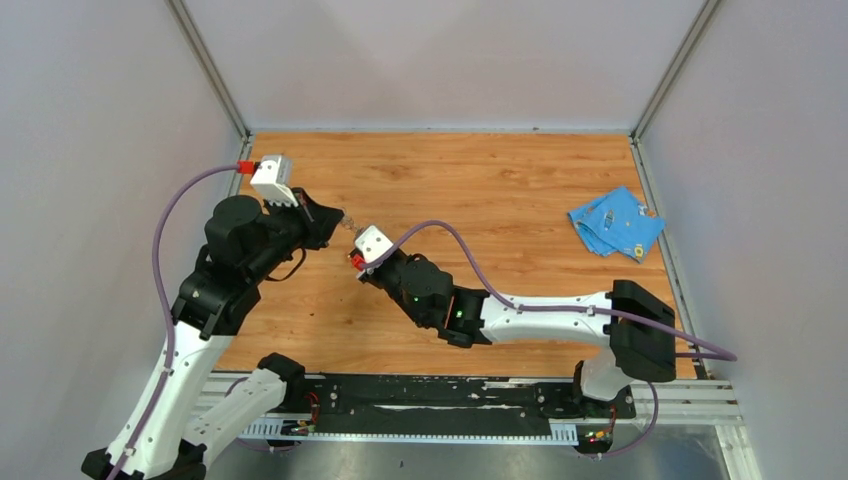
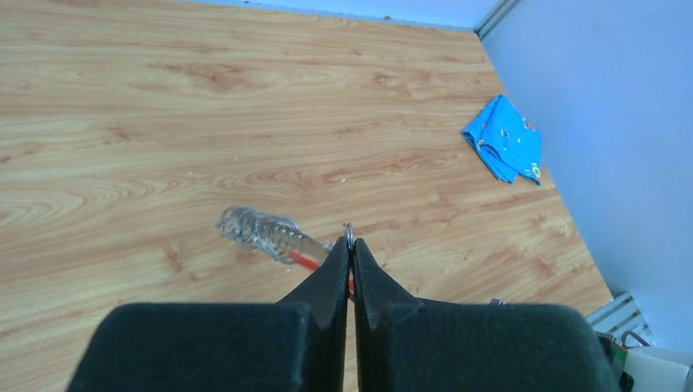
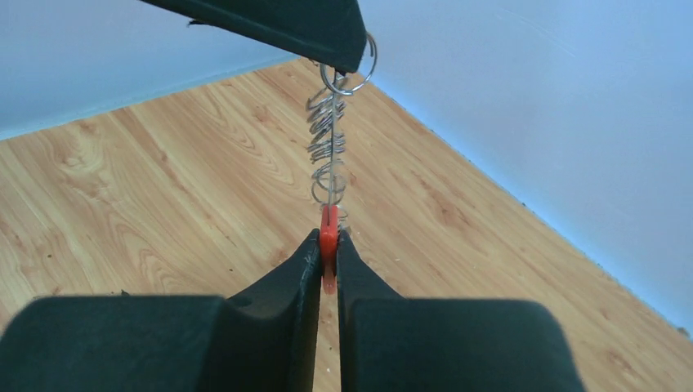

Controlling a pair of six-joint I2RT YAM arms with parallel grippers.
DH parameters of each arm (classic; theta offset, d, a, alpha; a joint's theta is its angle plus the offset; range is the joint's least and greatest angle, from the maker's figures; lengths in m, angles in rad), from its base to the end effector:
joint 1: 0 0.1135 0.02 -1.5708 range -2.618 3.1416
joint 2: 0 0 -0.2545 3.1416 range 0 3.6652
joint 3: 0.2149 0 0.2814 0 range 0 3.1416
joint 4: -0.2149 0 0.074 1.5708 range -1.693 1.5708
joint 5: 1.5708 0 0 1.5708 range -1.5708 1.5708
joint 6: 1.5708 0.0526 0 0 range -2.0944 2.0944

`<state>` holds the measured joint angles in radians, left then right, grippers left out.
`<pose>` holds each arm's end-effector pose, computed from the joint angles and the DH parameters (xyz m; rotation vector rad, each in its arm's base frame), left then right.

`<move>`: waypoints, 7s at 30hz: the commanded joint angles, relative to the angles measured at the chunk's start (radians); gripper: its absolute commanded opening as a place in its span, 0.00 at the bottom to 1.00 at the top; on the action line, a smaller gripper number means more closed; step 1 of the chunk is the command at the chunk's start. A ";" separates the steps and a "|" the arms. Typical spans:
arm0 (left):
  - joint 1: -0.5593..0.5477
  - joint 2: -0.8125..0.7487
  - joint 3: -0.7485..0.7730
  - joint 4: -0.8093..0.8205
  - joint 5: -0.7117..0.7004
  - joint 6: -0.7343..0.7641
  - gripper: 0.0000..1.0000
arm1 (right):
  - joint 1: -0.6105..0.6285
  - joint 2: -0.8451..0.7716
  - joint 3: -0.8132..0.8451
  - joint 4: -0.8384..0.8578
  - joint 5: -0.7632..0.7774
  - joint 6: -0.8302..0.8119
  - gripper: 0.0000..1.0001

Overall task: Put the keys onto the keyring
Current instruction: Adjust the keyring.

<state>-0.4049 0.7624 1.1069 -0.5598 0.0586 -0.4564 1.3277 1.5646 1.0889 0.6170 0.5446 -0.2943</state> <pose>0.1808 -0.0808 0.4116 -0.0040 1.8358 -0.6656 0.1247 0.3896 0.3122 -0.7025 1.2869 0.4556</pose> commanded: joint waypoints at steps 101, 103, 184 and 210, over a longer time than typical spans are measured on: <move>-0.190 -0.012 0.077 -0.362 0.517 1.315 0.00 | -0.283 -0.091 0.300 -0.692 -1.211 0.208 0.00; -0.189 -0.012 0.078 -0.362 0.514 1.309 0.00 | -0.285 -0.100 0.284 -0.677 -1.216 0.221 0.00; -0.192 0.127 0.195 -0.529 0.616 1.039 0.00 | -0.305 -0.199 0.247 -0.810 -1.236 0.194 0.36; -0.192 0.117 0.221 -0.528 0.700 1.044 0.09 | -0.309 -0.174 0.279 -0.816 -1.205 0.169 0.00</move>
<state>-0.5907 0.8925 1.2827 -1.1000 0.6735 0.5915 1.0317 1.4185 1.3998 -0.2531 -0.7109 -0.1272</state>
